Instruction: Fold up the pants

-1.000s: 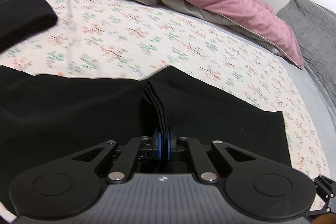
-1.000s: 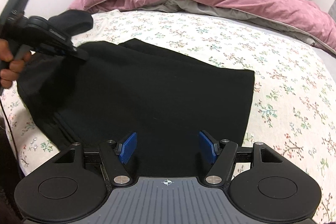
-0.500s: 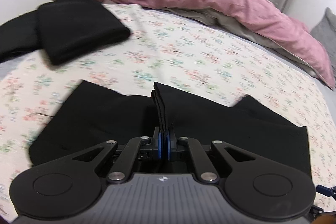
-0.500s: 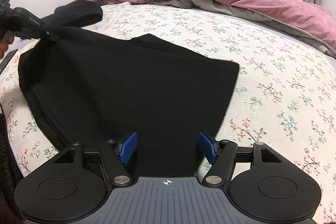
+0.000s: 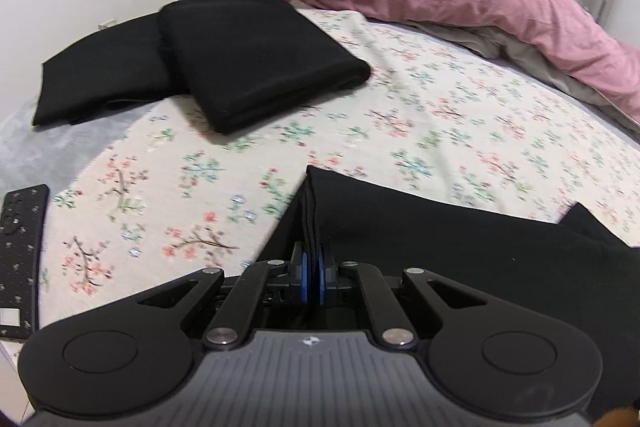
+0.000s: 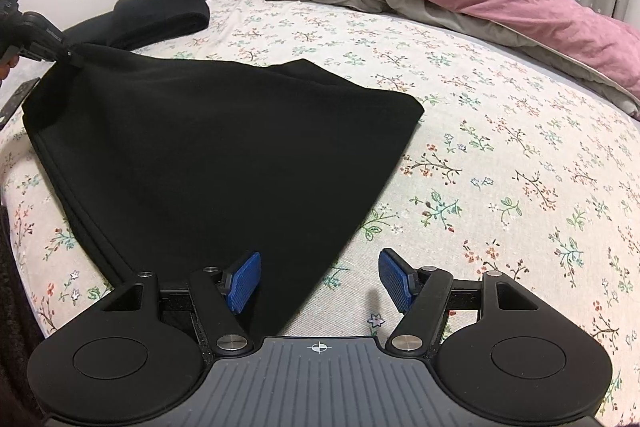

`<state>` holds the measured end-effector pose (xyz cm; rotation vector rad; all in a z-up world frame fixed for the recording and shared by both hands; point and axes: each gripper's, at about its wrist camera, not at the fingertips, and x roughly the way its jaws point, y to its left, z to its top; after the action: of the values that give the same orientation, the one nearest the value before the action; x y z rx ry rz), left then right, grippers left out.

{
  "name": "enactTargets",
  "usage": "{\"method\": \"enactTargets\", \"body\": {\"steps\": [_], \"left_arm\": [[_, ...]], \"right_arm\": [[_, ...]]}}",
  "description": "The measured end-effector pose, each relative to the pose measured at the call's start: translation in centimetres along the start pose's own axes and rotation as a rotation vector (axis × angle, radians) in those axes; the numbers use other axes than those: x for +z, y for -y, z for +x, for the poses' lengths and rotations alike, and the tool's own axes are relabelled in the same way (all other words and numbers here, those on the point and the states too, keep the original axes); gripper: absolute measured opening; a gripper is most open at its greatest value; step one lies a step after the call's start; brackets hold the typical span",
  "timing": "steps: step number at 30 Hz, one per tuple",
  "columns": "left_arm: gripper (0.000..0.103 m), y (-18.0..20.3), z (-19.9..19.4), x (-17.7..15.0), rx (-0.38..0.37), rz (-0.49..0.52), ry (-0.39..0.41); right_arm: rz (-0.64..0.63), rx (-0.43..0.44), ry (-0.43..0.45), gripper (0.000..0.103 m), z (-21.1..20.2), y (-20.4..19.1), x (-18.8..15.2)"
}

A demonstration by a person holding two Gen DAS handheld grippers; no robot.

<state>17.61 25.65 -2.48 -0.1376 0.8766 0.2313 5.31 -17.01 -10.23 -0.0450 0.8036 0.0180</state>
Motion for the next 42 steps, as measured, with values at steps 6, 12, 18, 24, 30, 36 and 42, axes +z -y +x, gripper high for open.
{"method": "enactTargets", "body": {"steps": [6, 12, 18, 24, 30, 36, 42], "left_arm": [[0.021, -1.0, 1.6, 0.2, 0.006, -0.011, -0.01], [0.063, -0.2, -0.9, -0.3, 0.025, 0.038, 0.069], [0.083, 1.7, -4.1, -1.1, -0.004, 0.09, 0.146], [0.087, 5.7, -5.5, -4.1, -0.106, 0.133, 0.138], [0.09, 10.9, -6.0, -8.7, -0.244, 0.208, 0.1], [0.09, 15.5, -6.2, -12.8, -0.362, 0.3, 0.088], [0.09, 19.0, -5.8, -15.6, -0.457, 0.386, 0.054]], "right_arm": [[-0.003, 0.0, 0.0, 0.066, 0.0, -0.1, 0.0], [0.006, -0.005, 0.017, 0.068, -0.3, -0.2, -0.1], [0.015, -0.001, 0.021, 0.068, -0.3, -0.3, -0.1], [0.032, 0.016, 0.028, 0.068, -0.9, -0.5, -0.3], [0.119, 0.074, 0.019, 0.068, -1.9, 0.1, -0.6], [0.336, 0.237, -0.018, 0.056, -2.2, 2.0, -1.6], [0.584, 0.316, -0.069, 0.034, -1.1, 4.2, -3.1]]}}
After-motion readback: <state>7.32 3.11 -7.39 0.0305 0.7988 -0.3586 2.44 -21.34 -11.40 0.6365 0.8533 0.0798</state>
